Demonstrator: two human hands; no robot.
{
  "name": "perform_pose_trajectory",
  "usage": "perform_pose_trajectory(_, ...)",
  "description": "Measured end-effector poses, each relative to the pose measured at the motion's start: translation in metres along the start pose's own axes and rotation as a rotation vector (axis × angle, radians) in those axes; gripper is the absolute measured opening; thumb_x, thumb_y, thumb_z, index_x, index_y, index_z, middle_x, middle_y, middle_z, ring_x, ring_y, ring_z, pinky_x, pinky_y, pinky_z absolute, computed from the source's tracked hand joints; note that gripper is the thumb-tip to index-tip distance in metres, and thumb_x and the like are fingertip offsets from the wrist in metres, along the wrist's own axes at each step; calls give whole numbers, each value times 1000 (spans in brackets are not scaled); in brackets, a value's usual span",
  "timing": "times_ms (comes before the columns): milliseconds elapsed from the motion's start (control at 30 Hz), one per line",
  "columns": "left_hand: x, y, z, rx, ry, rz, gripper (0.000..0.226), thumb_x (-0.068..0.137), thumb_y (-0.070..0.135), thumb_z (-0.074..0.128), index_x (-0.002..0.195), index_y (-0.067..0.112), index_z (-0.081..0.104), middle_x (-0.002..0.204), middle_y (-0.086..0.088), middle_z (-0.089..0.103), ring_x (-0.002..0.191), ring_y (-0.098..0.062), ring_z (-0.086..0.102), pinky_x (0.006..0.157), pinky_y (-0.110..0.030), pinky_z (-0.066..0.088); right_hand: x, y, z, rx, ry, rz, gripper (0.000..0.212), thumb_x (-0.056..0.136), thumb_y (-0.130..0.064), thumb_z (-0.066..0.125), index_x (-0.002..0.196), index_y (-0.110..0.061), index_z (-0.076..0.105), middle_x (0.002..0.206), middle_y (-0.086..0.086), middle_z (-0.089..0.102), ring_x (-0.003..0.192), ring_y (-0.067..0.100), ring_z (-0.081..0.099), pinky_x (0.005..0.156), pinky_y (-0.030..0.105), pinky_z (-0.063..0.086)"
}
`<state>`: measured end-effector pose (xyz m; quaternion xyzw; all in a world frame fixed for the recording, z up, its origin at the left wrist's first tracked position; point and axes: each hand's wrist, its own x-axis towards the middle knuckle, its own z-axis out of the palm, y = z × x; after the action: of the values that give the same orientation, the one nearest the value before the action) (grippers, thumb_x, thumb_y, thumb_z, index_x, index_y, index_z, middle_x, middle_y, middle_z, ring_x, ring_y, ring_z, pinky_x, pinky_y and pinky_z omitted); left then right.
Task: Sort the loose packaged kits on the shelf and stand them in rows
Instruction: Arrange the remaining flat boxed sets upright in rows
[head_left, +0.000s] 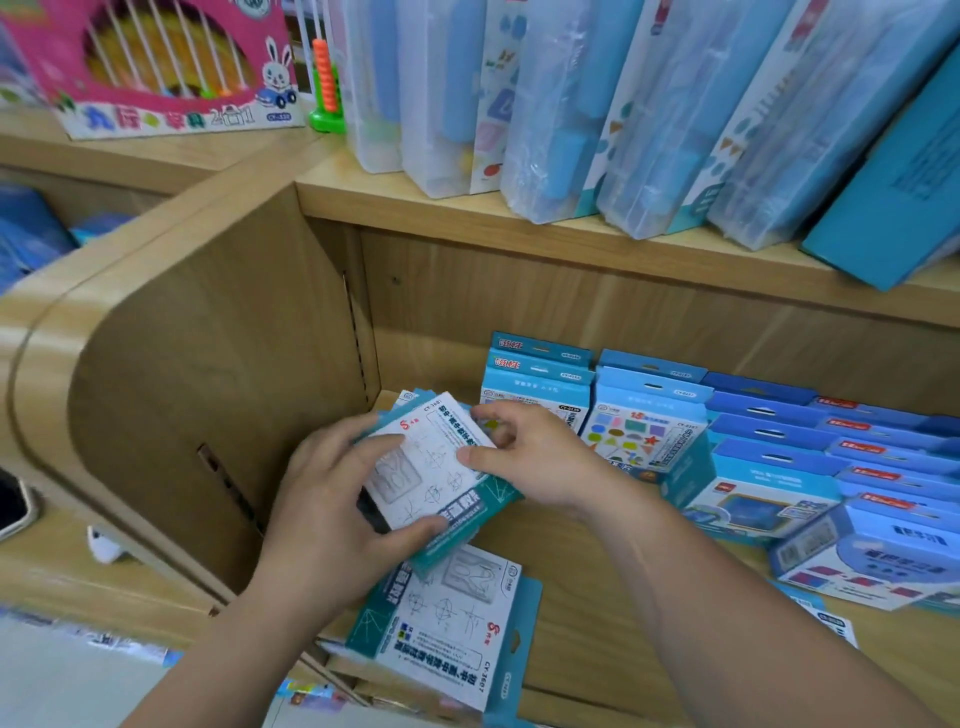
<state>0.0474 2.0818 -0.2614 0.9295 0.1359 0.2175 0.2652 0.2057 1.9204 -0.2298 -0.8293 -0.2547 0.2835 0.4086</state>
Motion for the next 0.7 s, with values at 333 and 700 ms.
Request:
perform_pose_trajectory(333, -4, 18, 1, -133, -129, -102, 76, 77, 63, 62, 145, 38, 41, 135, 28, 41, 125, 5, 32, 114, -32, 34, -29, 10, -22, 267, 29, 143, 29, 94, -28, 64, 122, -22, 57, 91, 4, 78, 72, 25, 70, 59, 42, 50)
perform_pose_trajectory(700, -12, -10, 7, -24, -141, 47, 56, 91, 57, 42, 132, 24, 60, 129, 10, 60, 120, -6, 46, 100, -36, 47, -27, -22, -51, 242, 304, -38, 28, 83, -14, 74, 102, -21, 55, 98, 2, 77, 81, 20, 75, 55, 31, 50)
